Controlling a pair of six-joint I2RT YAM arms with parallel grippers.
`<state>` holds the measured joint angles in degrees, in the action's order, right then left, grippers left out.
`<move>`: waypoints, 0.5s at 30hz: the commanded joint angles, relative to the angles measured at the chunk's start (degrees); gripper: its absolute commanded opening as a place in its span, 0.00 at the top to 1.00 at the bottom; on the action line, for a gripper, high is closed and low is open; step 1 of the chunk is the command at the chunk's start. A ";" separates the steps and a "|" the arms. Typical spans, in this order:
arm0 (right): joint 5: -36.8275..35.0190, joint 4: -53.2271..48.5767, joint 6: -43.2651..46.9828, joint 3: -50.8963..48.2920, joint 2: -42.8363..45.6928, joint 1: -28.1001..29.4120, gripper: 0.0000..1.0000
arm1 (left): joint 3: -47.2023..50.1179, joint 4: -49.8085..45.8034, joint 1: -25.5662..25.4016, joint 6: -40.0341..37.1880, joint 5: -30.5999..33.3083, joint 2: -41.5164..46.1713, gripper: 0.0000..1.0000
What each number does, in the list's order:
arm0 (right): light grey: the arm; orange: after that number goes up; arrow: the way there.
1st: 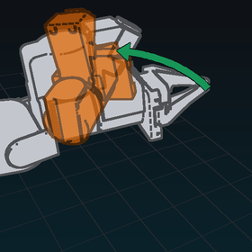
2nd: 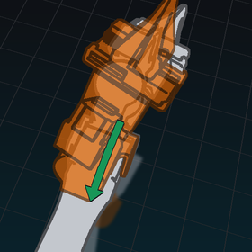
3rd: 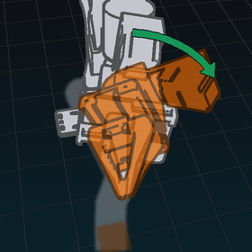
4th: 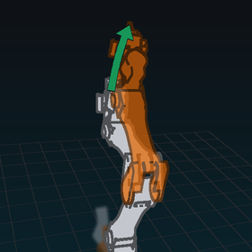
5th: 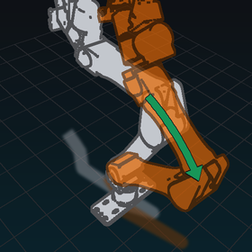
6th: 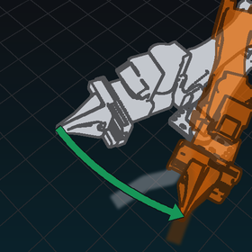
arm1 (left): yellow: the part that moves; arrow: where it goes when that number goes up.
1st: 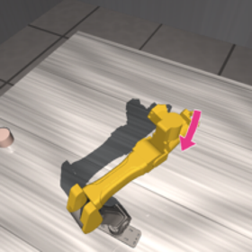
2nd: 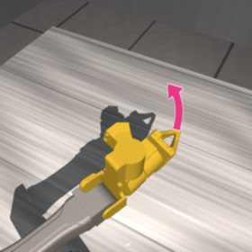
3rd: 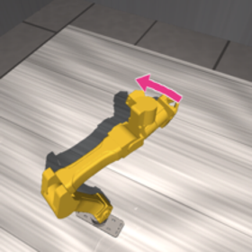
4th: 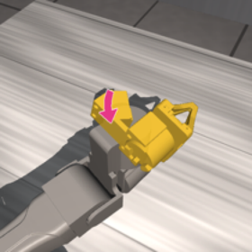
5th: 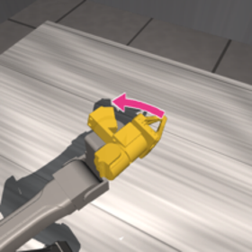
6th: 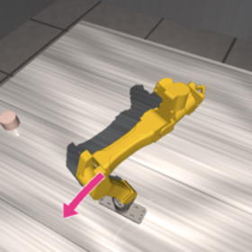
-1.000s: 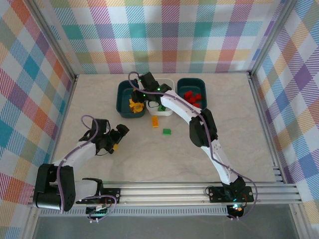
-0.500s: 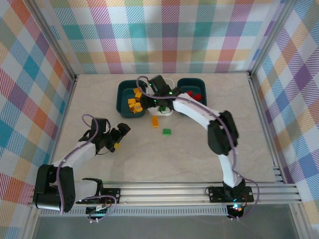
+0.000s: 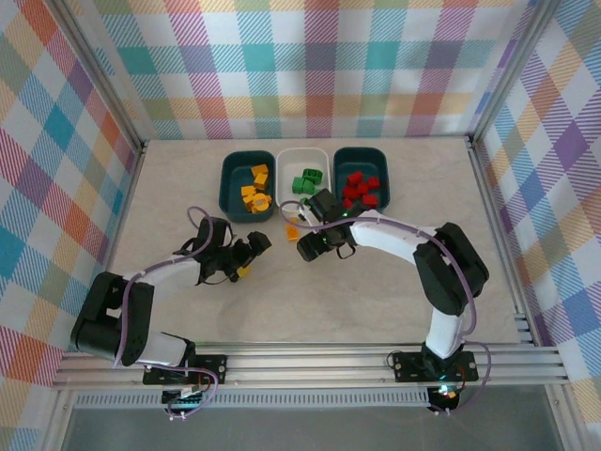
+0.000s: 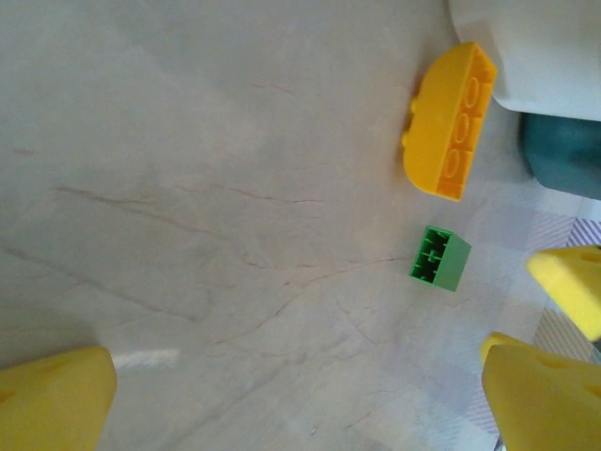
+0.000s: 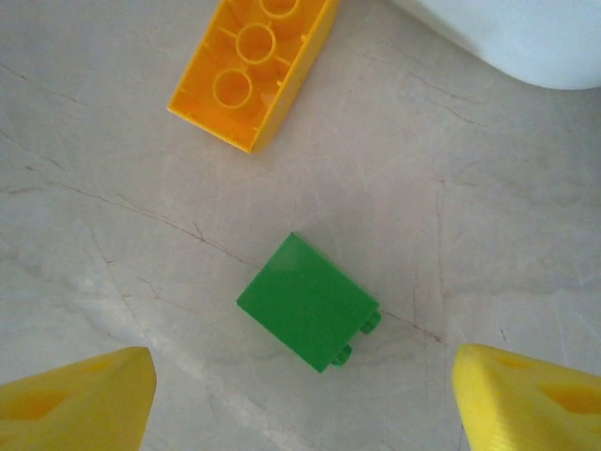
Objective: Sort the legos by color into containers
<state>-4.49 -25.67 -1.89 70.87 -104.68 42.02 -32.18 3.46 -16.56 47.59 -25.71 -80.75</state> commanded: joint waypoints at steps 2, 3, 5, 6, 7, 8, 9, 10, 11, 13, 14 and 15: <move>-0.20 1.54 3.87 3.83 -4.51 0.17 0.18 | -1.32 2.65 -0.32 1.35 0.05 -1.08 0.00; 0.22 2.31 4.23 4.24 -5.55 0.17 0.18 | -1.16 2.45 -0.32 1.28 0.10 -1.08 0.00; 1.75 3.23 4.94 5.08 -7.44 0.08 0.19 | -1.05 1.95 -0.32 1.19 0.29 -1.09 0.00; 2.55 3.55 5.32 5.32 -8.03 0.08 0.19 | -1.04 1.82 -0.32 1.19 0.31 -1.24 0.00; 3.40 4.29 5.41 5.20 -8.50 0.07 0.19 | -1.00 1.66 -0.32 1.26 0.31 -1.20 0.00; 4.12 4.52 5.42 5.07 -8.76 0.08 0.19 | -1.15 1.55 -0.32 1.34 0.32 -1.21 0.00; 4.77 4.21 5.41 4.98 -8.85 0.08 0.20 | -1.15 1.50 -0.32 1.38 0.38 -1.14 0.00; 5.41 3.80 5.35 4.64 -8.66 0.08 0.21 | -1.29 1.32 -0.32 1.31 0.40 -0.95 0.00; 5.92 3.78 4.96 3.66 -8.08 0.06 0.21 | -1.38 1.00 -0.32 1.29 0.65 -0.75 0.00; 7.52 3.85 4.05 1.16 -6.23 0.17 0.22 | -1.57 0.25 -0.32 1.03 1.04 -0.30 0.00; 8.09 3.64 3.61 -0.03 -5.18 0.33 0.23 | -1.65 -0.06 -0.32 0.93 1.23 -0.10 0.00; 8.76 3.41 3.27 -1.00 -4.04 0.50 0.24 | -1.65 -0.24 -0.32 0.85 1.36 -0.03 0.00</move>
<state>0.51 -21.61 1.98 72.55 -112.05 42.04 -32.23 4.56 -16.75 48.60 -25.23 -81.69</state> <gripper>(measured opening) 0.766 0.997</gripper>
